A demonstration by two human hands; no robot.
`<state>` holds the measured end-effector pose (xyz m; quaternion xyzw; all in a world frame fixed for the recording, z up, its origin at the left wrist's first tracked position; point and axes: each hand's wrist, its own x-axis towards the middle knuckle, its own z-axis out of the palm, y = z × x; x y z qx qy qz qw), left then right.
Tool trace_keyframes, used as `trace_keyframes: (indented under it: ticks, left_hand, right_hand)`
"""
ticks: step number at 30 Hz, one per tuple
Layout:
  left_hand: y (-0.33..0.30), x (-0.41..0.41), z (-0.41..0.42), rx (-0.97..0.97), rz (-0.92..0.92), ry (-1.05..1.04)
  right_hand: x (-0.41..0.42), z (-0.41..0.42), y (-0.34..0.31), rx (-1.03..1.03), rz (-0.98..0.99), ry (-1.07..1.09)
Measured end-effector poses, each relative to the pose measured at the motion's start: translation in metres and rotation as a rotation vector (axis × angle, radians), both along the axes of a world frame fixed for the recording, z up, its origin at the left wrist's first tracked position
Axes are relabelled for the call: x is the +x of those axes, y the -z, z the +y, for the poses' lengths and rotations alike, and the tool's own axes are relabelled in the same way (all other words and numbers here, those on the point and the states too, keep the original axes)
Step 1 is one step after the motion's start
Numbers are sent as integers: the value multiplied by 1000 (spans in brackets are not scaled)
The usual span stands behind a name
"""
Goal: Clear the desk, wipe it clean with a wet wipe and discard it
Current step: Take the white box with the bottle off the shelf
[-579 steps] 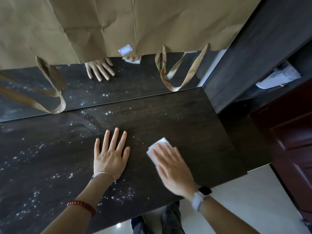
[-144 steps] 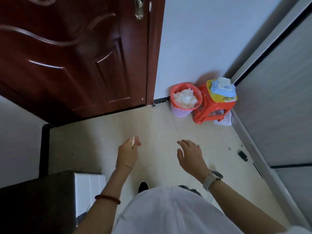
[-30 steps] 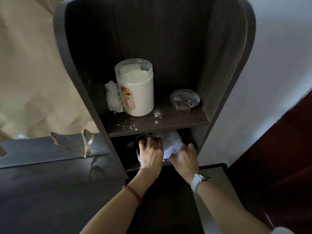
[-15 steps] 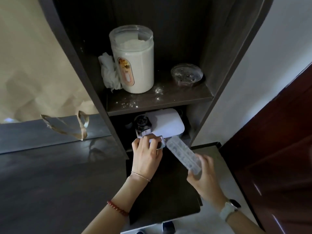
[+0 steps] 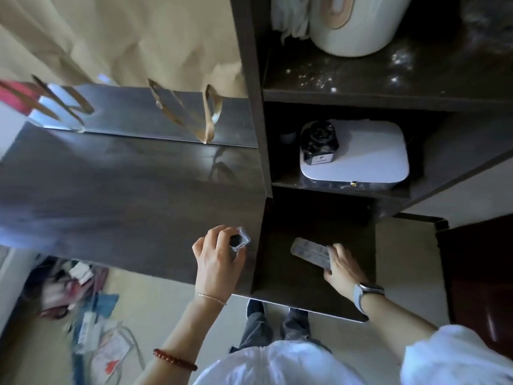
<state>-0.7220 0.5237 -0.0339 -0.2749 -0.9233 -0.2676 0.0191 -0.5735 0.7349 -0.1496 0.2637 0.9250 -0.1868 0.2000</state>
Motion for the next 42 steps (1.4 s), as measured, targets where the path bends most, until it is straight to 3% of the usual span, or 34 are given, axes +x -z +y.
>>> trace_keyframes:
  ticks: [4, 10, 17, 21, 23, 29, 37, 42]
  left_hand:
    - [-2, 2, -18, -43, 1, -104]
    - [1, -1, -22, -15, -44, -116]
    - [7, -46, 2, 71, -132, 22]
    - [11, -82, 19, 91, -203, 142]
    - [15, -102, 28, 89, -235, 187]
    - [22, -155, 68, -6, -239, 323]
    - [32, -185, 106, -207, -135, 411]
    - [35, -187, 118, -145, -237, 421]
  right_hand:
    - [-14, 11, 14, 133, -111, -129]
    - [-34, 9, 11, 61, -91, -34]
    - [-58, -32, -42, -45, 438, 174]
    - [-76, -55, -94, 156, 743, 216]
    - [-90, -59, -116, 314, 806, 285]
    - [-113, -54, -131, 502, 562, 451]
    - [-111, -54, -133, 526, 514, 412]
    - [-108, -53, -135, 521, 470, 391]
